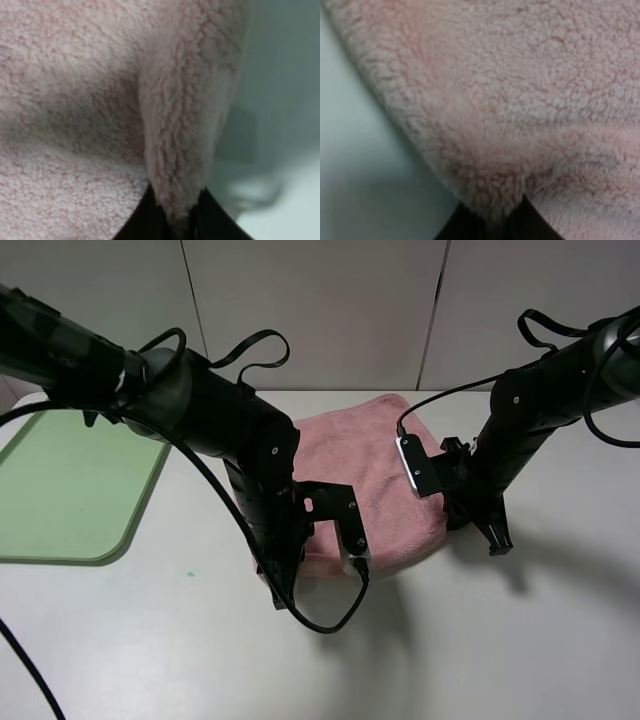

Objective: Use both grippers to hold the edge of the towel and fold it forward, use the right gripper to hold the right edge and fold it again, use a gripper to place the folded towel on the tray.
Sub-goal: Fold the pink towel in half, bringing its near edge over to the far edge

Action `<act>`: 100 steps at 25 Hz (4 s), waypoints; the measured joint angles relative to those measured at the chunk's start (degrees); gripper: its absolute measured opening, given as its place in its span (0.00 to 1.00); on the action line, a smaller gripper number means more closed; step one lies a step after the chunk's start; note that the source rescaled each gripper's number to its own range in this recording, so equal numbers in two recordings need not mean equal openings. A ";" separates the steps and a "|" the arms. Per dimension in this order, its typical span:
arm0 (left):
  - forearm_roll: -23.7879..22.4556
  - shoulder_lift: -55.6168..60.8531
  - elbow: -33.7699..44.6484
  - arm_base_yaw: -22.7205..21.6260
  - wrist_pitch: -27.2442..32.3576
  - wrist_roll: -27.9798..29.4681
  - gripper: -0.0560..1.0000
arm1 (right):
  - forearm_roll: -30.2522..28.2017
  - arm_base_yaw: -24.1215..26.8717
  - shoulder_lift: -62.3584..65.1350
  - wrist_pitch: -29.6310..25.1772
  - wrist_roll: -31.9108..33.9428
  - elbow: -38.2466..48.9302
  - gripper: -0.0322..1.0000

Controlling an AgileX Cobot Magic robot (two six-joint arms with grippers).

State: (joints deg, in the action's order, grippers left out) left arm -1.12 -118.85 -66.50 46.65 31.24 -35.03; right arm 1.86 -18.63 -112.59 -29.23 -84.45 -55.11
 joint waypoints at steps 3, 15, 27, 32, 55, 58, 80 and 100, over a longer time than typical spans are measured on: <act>0.17 0.91 0.00 0.00 1.58 0.00 0.06 | -0.06 0.00 0.90 -0.05 0.00 0.06 0.03; 1.12 3.83 0.00 0.01 11.03 0.00 0.05 | 1.11 -0.44 9.17 -4.63 0.16 0.10 0.03; 6.89 14.42 0.00 0.01 16.19 0.00 0.05 | 1.81 -0.44 13.91 -12.16 1.51 0.10 0.03; 9.52 15.27 0.00 0.01 18.80 -0.06 0.05 | 2.42 -0.44 16.68 -15.62 1.71 0.10 0.03; 12.41 17.90 0.00 9.25 21.48 1.11 0.05 | -0.16 -0.44 28.12 -34.40 12.26 0.12 0.03; 12.72 17.90 0.00 9.25 21.48 1.90 0.05 | -0.32 -0.44 29.19 -36.15 12.89 0.12 0.03; 8.78 17.90 0.00 6.18 17.46 5.71 0.05 | -1.86 -0.44 29.21 -33.21 13.07 0.12 0.03; 6.64 17.90 0.05 -0.53 12.83 6.10 0.05 | -1.86 -0.44 16.32 -30.51 13.40 -12.95 0.03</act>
State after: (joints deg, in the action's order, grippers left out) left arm 5.52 -100.95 -66.45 46.12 44.07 -28.93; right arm 0.00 -19.07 -96.27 -59.73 -71.05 -68.05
